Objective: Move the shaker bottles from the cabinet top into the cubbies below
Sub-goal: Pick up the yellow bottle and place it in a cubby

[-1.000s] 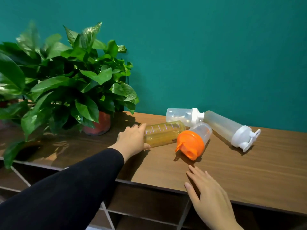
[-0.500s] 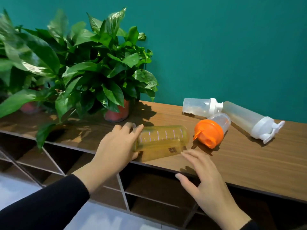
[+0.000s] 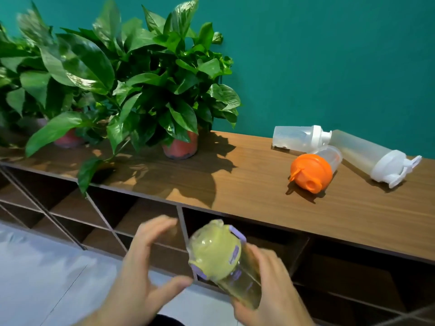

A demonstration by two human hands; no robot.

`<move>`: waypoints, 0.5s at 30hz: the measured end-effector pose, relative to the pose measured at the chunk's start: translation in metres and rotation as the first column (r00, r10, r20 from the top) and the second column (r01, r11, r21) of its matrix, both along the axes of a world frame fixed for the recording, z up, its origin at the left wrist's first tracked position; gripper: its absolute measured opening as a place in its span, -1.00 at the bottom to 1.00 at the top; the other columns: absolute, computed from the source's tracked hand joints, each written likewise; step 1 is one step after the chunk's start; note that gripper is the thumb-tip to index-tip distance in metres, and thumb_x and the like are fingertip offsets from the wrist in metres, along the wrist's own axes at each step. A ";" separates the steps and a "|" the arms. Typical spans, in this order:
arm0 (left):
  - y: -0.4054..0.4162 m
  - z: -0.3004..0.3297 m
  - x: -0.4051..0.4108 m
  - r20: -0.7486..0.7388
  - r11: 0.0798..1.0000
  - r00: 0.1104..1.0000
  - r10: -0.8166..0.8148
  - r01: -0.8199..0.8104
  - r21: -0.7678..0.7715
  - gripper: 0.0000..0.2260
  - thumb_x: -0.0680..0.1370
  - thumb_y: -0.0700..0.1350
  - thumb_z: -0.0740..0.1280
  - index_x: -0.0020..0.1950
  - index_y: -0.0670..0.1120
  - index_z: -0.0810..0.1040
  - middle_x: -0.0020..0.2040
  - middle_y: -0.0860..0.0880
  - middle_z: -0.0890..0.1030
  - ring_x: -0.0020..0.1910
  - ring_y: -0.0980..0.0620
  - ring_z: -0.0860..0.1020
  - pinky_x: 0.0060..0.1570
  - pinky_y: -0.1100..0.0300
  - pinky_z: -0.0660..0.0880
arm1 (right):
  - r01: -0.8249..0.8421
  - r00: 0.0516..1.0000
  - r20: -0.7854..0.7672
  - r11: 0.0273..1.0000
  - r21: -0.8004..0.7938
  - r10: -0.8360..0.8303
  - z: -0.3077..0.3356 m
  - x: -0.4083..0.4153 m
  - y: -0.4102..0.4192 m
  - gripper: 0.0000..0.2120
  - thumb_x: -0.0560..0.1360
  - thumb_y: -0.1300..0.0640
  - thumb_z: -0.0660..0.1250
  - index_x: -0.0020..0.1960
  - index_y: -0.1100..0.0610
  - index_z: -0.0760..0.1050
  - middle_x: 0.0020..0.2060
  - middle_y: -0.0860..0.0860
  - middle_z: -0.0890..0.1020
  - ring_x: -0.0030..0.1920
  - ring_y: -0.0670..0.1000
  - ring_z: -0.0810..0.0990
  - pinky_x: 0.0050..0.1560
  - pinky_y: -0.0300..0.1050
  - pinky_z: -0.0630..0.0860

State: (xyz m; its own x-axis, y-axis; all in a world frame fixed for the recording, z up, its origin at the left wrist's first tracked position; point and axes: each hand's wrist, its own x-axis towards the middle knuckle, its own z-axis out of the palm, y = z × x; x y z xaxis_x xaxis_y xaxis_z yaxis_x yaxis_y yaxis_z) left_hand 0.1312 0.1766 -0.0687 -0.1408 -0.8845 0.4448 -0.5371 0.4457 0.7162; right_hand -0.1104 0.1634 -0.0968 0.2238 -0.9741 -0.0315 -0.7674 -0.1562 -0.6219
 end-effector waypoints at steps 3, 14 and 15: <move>0.022 -0.047 -0.029 -0.312 0.870 0.917 0.248 -0.069 0.489 -0.32 0.14 0.13 0.51 0.21 0.46 0.40 0.02 0.19 0.67 -0.07 0.00 0.67 -0.15 0.24 0.59 | 0.060 0.998 0.014 0.995 0.074 -0.061 -0.041 0.014 0.007 -0.14 0.12 -0.32 0.34 0.40 -0.25 0.22 0.22 -0.27 0.35 0.27 -0.17 0.38 0.28 -0.21 0.35; -0.051 -0.127 -0.080 -0.327 0.679 0.833 0.447 -0.078 0.730 -0.36 0.29 -0.19 0.62 0.29 0.04 0.45 0.10 -0.01 0.68 -0.01 0.15 0.68 -0.02 0.27 0.60 | 0.007 0.915 0.380 0.947 0.321 -0.136 -0.094 0.036 -0.041 -0.22 0.39 0.00 0.48 0.49 -0.23 0.17 0.34 -0.28 0.42 0.33 -0.23 0.43 0.35 -0.15 0.44; -0.057 -0.132 -0.078 -0.328 0.697 0.845 0.423 -0.071 0.714 -0.35 0.29 -0.20 0.61 0.31 0.03 0.44 0.11 0.00 0.68 0.02 0.16 0.68 0.03 0.20 0.62 | -0.001 0.911 0.391 0.946 0.324 -0.133 -0.099 0.036 -0.049 -0.25 0.41 0.00 0.46 0.48 -0.26 0.18 0.33 -0.28 0.44 0.31 -0.23 0.46 0.32 -0.12 0.47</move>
State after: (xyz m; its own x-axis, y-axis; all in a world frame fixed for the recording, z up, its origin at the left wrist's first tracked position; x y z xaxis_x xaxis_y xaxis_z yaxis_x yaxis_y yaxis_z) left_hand 0.0529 0.1193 -0.2010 0.1800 -0.9336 -0.3100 -0.1059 -0.3317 0.9374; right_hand -0.0744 0.1149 -0.1956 0.2182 -0.9419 -0.2555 -0.4418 0.1381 -0.8864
